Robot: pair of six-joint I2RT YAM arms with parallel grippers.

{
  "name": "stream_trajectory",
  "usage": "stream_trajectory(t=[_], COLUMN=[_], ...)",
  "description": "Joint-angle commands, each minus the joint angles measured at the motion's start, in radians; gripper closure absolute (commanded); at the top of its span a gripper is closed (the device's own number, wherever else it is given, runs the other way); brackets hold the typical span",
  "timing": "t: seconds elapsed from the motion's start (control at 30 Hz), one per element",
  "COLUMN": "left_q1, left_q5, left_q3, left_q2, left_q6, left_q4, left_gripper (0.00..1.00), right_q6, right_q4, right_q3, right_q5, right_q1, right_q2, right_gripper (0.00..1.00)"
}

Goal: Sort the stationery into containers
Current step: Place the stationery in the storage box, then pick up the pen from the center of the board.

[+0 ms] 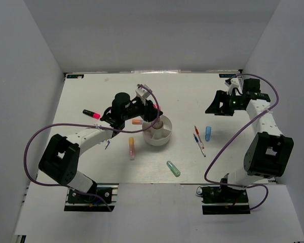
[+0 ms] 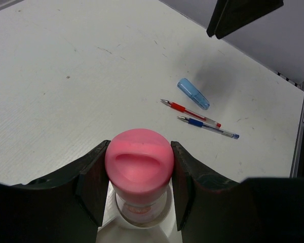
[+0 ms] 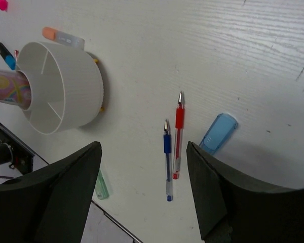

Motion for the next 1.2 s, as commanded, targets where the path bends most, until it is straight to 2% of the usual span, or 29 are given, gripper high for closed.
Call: stream_trajectory(t=[0.0,0.13,0.23,0.27,0.33,0.37,0.4,0.53,0.67,0.73,0.77,0.8,0.83,0.9,0.97,1.07,1.13,1.17], left_q1=[-0.004,-0.004,-0.004,-0.004,-0.004,-0.004,-0.004,-0.004,0.029,0.045,0.055,0.078,0.092,0.138,0.186,0.287,0.347,0.370], left_q5=[-0.007,0.008,0.016,0.019,0.017,0.019,0.022,0.010,-0.033,-0.091,-0.116,-0.134,-0.134,-0.134,-0.074,-0.012,-0.041,-0.070], left_q3=[0.029,0.052,0.052,0.051,0.038,0.035,0.035,0.041,0.089,0.180,0.217,0.257,0.340,0.394,0.429,0.480,0.535,0.627], left_q2=[-0.034,-0.040,-0.051,-0.054,-0.066,-0.069,-0.078,-0.112,-0.160,-0.177,-0.184,-0.180,-0.171,-0.123,-0.086,0.015,0.136,0.246], left_q6=[-0.004,-0.030,-0.041,-0.041,-0.035,-0.033,-0.027,-0.036,-0.149,-0.119,-0.046,-0.011,0.081,0.187,0.309,0.451,0.583,0.621], left_q4=[0.036,0.033,0.028,0.028,0.022,0.021,0.018,-0.010,-0.091,-0.282,-0.352,-0.513,-0.597,-0.791,-0.896,-1.065,-1.201,-1.308], left_gripper=[0.53,0.49,0.45,0.40,0.39,0.16,0.14,0.13,0.16,0.18,0.19,0.19,0.19,0.19,0.21,0.20,0.16,0.12], right_q6=[-0.026,-0.046,-0.050,-0.050,-0.054,-0.060,-0.063,-0.066,-0.070,-0.080,-0.093,-0.103,-0.112,-0.139,-0.150,-0.162,-0.176,-0.182], right_q4=[0.036,0.041,0.044,0.044,0.038,0.038,0.033,0.035,0.035,0.033,0.033,0.035,0.030,0.032,0.039,0.036,0.032,0.027], right_q3=[-0.047,-0.081,-0.098,-0.100,-0.097,-0.094,-0.090,-0.087,-0.086,-0.086,-0.087,-0.089,-0.087,-0.089,-0.092,-0.092,-0.094,-0.101], right_q5=[0.043,0.059,0.063,0.063,0.061,0.061,0.061,0.061,0.058,0.061,0.066,0.067,0.072,0.079,0.086,0.090,0.084,0.084], right_q1=[0.003,0.005,0.003,0.005,0.003,0.005,0.003,0.005,0.005,0.005,0.005,0.005,0.006,0.006,0.008,0.009,0.011,0.009], right_q2=[-0.068,-0.090,-0.096,-0.096,-0.093,-0.088,-0.087,-0.082,-0.082,-0.087,-0.087,-0.088,-0.088,-0.091,-0.090,-0.087,-0.091,-0.096], right_gripper=[0.27,0.31,0.30,0.30,0.28,0.28,0.27,0.27,0.28,0.29,0.30,0.30,0.30,0.30,0.30,0.30,0.29,0.29])
